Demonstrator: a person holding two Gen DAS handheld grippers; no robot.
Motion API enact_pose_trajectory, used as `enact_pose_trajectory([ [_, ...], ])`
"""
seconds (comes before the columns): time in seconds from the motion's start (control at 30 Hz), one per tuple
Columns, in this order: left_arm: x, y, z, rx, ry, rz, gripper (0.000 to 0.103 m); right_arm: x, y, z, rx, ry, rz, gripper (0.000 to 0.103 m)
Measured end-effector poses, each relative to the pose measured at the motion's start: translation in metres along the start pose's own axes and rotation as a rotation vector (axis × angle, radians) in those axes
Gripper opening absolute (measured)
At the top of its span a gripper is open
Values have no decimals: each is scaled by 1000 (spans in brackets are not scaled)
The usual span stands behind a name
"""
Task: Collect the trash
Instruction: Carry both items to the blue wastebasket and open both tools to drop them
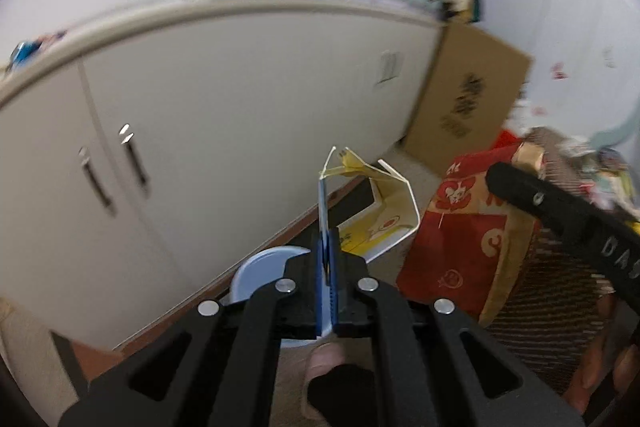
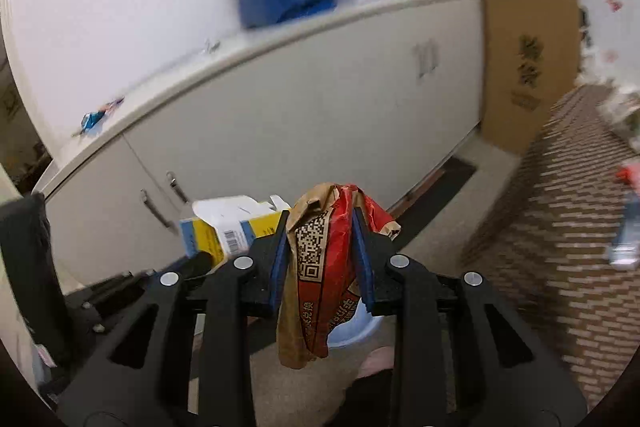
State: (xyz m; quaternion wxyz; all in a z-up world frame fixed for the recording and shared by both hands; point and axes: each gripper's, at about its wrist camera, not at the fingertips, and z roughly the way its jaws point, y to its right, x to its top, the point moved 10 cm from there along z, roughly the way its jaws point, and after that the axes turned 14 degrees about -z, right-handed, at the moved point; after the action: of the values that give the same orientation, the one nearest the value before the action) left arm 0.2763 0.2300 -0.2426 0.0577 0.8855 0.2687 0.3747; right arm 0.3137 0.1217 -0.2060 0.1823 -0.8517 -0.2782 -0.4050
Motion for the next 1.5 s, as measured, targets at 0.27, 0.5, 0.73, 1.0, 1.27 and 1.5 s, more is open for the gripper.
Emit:
enact_pose_trajectory([
  [0.27, -10, -65, 69, 113, -110, -83, 3, -23, -22, 88, 27, -97, -21, 69],
  [0.5, -24, -60, 97, 78, -175, -88, 3, -55, 1, 101, -37, -162, -2, 74],
  [0.73, -39, -54, 112, 55, -206, -79, 3, -66, 15, 100, -89, -168, 14, 76],
  [1.0, -25, -41, 124, 36, -207, -76, 5, -52, 37, 78, -135, -88, 49, 79],
  [1.27, -15, -39, 122, 77, -171, -118, 63, -41, 50, 57, -161, -57, 65, 80],
  [1.5, -16, -17, 84, 15, -145, -124, 63, -38, 53, 30, -173, -40, 59, 80],
])
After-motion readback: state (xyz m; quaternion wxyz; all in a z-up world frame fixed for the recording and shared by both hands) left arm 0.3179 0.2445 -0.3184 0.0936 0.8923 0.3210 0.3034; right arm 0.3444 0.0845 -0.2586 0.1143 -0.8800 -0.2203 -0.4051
